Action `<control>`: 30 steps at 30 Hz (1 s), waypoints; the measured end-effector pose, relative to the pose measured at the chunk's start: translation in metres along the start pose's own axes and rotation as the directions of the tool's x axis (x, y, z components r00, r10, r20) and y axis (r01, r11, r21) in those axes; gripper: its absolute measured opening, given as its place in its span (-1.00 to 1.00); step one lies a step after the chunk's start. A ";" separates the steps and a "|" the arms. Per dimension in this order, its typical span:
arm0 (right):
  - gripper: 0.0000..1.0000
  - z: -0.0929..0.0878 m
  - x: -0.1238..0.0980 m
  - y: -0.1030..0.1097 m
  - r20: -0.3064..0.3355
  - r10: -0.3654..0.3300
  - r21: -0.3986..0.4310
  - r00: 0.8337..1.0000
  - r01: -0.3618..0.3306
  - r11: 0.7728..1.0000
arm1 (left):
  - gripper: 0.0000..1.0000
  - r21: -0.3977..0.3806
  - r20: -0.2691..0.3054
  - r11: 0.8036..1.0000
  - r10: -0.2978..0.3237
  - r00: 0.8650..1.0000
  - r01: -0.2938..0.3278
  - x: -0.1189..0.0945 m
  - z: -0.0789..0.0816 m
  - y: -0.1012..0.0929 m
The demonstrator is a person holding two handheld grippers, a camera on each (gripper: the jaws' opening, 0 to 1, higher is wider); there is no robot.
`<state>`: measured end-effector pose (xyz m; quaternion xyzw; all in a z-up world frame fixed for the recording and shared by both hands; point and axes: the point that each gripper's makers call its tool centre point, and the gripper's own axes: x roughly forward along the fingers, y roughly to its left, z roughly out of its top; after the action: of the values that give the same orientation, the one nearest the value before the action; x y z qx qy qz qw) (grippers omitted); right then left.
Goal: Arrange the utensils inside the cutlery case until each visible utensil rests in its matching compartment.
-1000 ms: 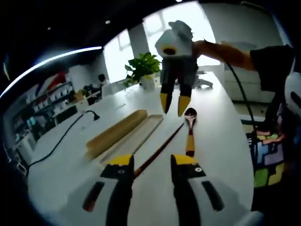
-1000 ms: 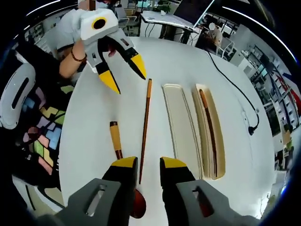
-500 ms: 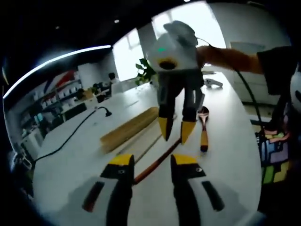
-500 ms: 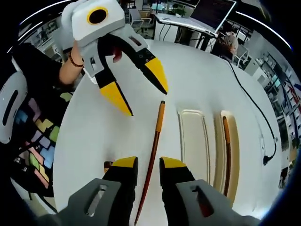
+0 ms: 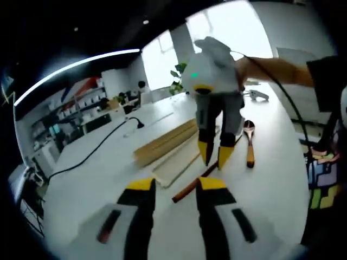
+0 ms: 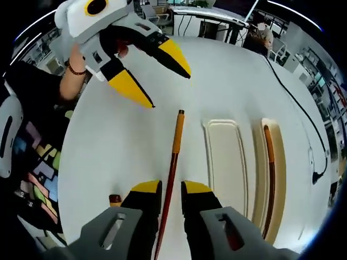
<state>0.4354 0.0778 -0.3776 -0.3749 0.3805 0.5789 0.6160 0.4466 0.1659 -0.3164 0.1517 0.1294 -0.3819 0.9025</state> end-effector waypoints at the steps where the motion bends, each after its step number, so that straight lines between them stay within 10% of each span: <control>1: -0.78 -0.002 0.000 0.000 -0.001 -0.002 0.009 1.000 0.002 1.000 | -0.39 -0.016 0.014 1.000 -0.003 1.000 0.003 -0.002 0.002 0.002; 10: -0.94 0.002 0.003 0.008 -0.016 -0.091 -0.133 0.996 0.088 0.987 | -0.50 -0.039 0.039 0.999 0.021 0.999 -0.020 -0.006 0.005 0.006; 18: -0.96 0.001 0.004 0.005 -0.022 -0.082 -0.006 0.996 0.081 0.997 | -0.52 -0.062 0.067 0.998 0.026 0.997 -0.022 -0.008 0.010 -0.012; 30: -0.97 0.000 0.002 0.004 0.045 -0.073 0.058 0.996 0.071 0.996 | -0.54 -0.074 0.085 0.996 0.057 0.995 -0.051 -0.017 0.010 0.011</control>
<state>0.4319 0.0784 -0.3791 -0.3570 0.3682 0.5541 0.6557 0.4442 0.1803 -0.2994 0.1059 0.0995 -0.3587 0.9221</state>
